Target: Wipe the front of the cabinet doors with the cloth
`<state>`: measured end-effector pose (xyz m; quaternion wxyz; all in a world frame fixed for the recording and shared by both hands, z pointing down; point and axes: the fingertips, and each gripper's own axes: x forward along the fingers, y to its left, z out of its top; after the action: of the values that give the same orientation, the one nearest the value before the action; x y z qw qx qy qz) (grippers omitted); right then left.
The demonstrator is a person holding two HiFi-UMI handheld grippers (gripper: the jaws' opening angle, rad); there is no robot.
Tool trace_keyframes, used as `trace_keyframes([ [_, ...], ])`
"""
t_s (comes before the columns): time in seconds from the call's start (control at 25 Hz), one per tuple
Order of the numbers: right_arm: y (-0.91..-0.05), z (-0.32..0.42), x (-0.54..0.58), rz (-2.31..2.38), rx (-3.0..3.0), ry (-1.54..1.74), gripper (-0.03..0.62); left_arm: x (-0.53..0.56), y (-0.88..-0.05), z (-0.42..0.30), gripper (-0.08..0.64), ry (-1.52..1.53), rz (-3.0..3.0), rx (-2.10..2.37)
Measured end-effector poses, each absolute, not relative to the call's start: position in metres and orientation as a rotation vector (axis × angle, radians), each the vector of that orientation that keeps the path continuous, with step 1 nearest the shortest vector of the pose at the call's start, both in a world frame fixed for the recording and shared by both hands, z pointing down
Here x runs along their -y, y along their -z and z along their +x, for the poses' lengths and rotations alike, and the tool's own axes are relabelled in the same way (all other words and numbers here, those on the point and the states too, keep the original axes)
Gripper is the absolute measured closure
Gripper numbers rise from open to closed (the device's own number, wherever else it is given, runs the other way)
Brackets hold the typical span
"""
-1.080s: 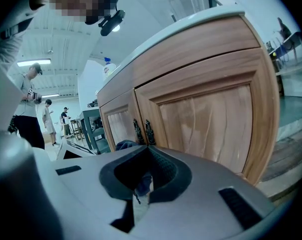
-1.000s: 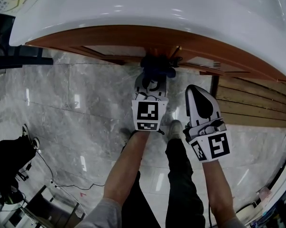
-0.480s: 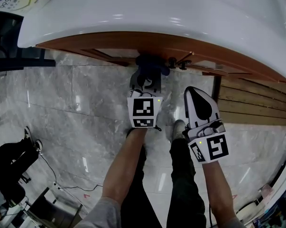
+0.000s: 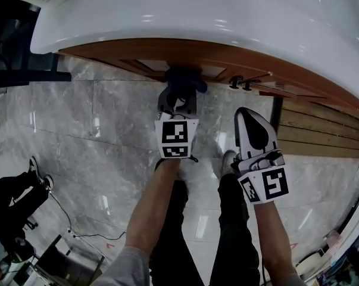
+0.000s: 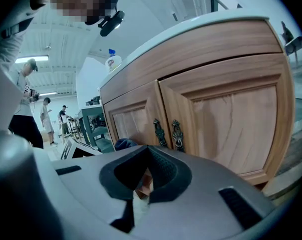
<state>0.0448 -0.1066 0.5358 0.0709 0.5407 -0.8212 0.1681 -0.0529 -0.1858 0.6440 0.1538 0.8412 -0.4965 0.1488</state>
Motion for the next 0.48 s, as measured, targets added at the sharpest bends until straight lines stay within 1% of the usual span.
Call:
trace_keyframes([
  [0.48,-0.537,0.012,0.12,1.616,2.482,-0.501,0.581,0.197,-0.649,-0.105,0.499,-0.488,2.412,1.467],
])
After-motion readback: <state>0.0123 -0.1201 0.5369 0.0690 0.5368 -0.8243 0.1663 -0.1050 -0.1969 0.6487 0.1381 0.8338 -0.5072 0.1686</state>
